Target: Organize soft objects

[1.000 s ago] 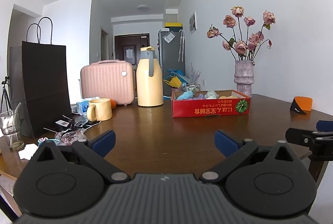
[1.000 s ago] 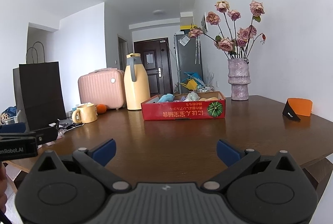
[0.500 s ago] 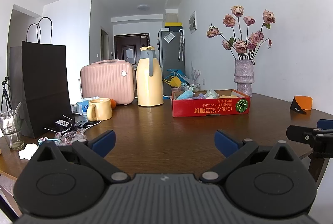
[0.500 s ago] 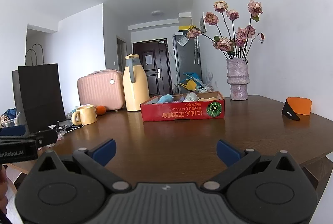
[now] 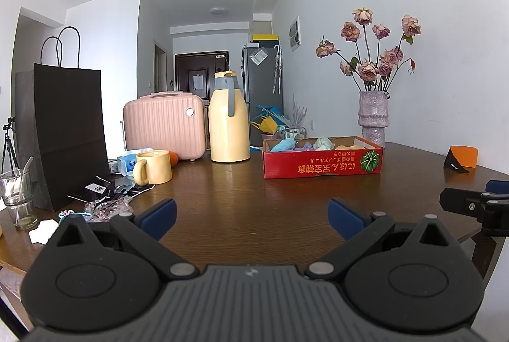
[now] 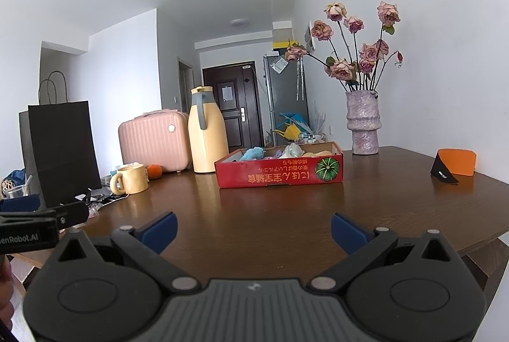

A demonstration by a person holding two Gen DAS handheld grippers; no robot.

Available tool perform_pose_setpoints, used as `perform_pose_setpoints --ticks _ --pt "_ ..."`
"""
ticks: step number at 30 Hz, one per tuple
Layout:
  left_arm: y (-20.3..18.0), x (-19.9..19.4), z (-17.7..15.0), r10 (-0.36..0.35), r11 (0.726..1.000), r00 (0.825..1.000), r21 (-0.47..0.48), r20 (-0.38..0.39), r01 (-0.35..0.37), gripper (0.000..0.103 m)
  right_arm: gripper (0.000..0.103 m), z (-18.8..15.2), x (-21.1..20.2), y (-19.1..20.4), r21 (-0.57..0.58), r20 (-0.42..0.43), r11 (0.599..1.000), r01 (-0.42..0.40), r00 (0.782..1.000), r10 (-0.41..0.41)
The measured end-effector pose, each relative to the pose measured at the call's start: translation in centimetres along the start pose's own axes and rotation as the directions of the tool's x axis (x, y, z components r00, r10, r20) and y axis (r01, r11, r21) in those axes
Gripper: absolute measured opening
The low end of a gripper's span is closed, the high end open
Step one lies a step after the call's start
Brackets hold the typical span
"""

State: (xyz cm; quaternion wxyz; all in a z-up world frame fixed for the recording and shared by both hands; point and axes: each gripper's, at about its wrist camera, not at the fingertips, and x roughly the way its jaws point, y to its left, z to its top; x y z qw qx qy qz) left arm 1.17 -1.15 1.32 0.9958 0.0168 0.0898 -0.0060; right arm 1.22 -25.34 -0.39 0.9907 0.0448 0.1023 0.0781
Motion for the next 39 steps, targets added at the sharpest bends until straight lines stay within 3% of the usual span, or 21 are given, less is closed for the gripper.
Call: perform_pose_setpoints --ticks 39 --pt "0.45 -0.05 -0.28 -0.025 1.000 1.000 0.010 0.011 0.024 0.103 0.103 0.12 0.15 -0.23 0.019 0.000 1.000 -0.002 1.000 0.002"
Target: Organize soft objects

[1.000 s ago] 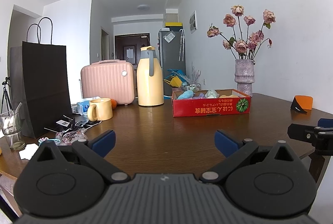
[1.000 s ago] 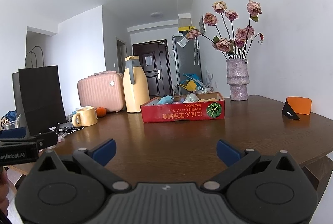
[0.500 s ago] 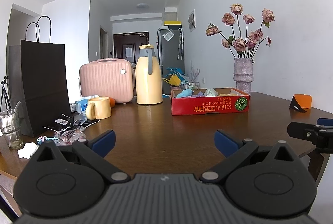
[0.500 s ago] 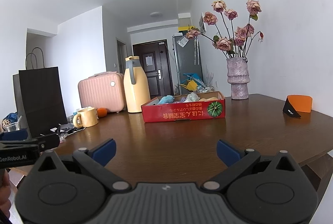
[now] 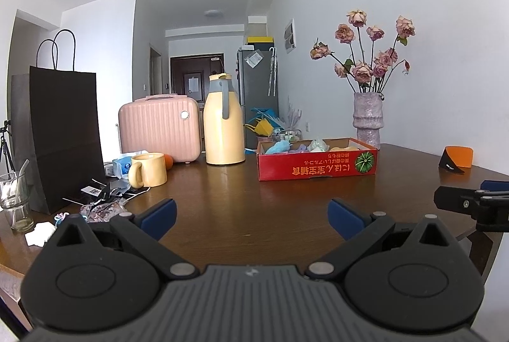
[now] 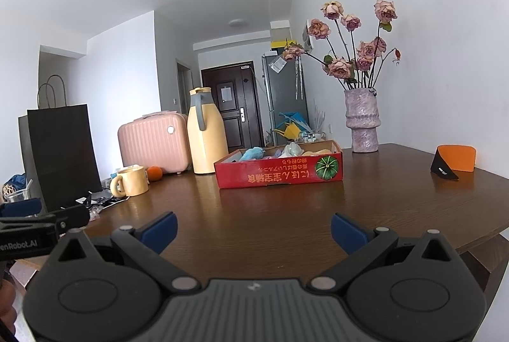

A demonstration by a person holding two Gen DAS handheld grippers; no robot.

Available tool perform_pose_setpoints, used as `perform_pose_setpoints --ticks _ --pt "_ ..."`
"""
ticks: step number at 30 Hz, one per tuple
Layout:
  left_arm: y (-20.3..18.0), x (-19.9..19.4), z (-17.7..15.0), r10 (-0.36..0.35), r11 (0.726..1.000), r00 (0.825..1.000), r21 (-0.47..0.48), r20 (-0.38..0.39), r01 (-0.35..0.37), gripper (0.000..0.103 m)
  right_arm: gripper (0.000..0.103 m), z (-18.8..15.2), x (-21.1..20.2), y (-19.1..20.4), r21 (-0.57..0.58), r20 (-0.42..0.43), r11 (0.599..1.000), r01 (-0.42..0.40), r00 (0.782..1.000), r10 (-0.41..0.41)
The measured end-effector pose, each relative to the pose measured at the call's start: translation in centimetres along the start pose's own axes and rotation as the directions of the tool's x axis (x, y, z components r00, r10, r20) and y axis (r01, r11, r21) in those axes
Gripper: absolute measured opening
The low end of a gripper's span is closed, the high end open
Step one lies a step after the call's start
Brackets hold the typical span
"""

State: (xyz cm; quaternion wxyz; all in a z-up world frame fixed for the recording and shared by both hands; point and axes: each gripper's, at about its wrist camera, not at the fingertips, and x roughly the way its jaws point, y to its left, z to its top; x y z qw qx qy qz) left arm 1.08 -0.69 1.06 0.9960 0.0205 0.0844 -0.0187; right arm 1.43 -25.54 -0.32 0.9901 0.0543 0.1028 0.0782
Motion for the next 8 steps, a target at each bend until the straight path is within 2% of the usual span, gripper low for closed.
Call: perform_pose_setpoints --ticks 8 --pt "0.02 0.06 -0.02 -0.002 1.000 1.000 -0.003 0.005 0.002 0.103 0.103 0.01 0.03 -0.06 0.002 0.002 1.000 -0.004 1.000 0.004"
